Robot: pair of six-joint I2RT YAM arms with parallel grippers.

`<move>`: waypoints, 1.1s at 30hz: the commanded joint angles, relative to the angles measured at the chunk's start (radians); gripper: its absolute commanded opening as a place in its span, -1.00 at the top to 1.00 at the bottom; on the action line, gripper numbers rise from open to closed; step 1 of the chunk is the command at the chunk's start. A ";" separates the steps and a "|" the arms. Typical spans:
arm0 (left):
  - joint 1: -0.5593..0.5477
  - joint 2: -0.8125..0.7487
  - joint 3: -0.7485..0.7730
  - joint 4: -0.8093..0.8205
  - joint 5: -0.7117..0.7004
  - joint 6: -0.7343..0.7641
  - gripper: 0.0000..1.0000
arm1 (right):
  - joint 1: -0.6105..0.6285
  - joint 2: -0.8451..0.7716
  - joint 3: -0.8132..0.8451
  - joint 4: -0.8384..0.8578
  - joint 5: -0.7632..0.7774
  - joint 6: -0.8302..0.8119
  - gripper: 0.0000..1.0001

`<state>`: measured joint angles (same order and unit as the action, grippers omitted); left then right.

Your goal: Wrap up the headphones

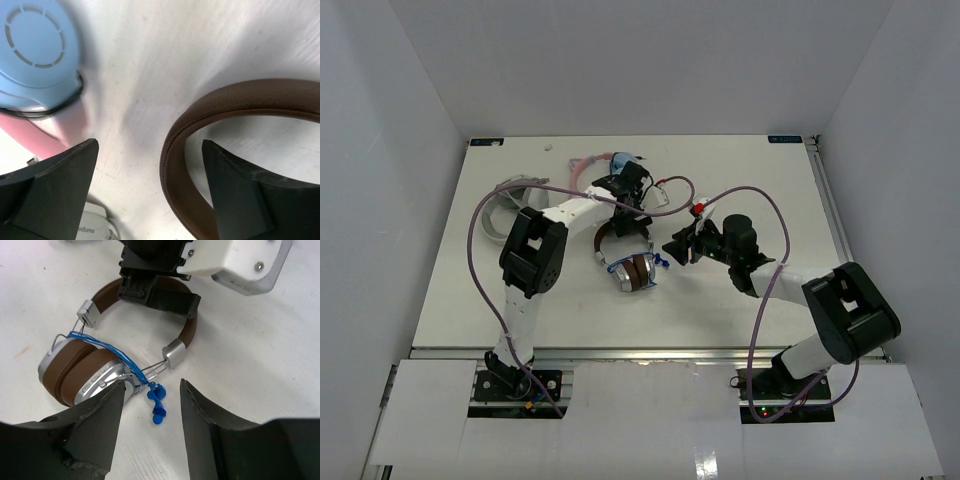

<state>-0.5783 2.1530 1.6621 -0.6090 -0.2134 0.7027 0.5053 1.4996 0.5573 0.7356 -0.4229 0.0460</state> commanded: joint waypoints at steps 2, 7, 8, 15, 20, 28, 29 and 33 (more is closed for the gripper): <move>0.008 -0.111 0.016 0.017 0.061 -0.068 -0.96 | -0.002 -0.116 -0.020 -0.040 0.037 0.009 -0.10; 0.008 -0.224 -0.004 0.065 0.162 -0.152 -0.96 | -0.002 -0.205 -0.018 -0.127 0.052 0.057 -0.10; 0.008 -0.248 -0.007 0.067 0.181 -0.171 -0.96 | -0.002 -0.218 -0.016 -0.140 0.054 0.071 -0.10; 0.009 -0.363 0.011 0.071 0.216 -0.448 -0.96 | 0.002 -0.257 0.059 -0.307 0.109 0.201 -0.09; 0.010 -0.363 0.090 -0.076 0.139 -0.716 -0.96 | 0.016 -0.262 0.189 -0.543 0.245 0.284 -0.16; 0.012 -0.592 -0.199 -0.018 0.141 -1.029 -0.96 | 0.018 -0.271 0.422 -0.888 0.321 0.325 -0.60; 0.012 -0.661 -0.253 0.017 0.135 -1.078 -0.96 | 0.019 -0.278 0.420 -0.890 0.322 0.326 -0.65; 0.009 -0.845 -0.524 0.244 0.178 -1.184 -0.96 | 0.023 -0.292 0.386 -0.898 0.381 0.353 -0.81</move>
<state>-0.5694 1.5051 1.3118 -0.6114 -0.0747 -0.2990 0.5194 1.2321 0.9469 -0.0677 -0.1179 0.3603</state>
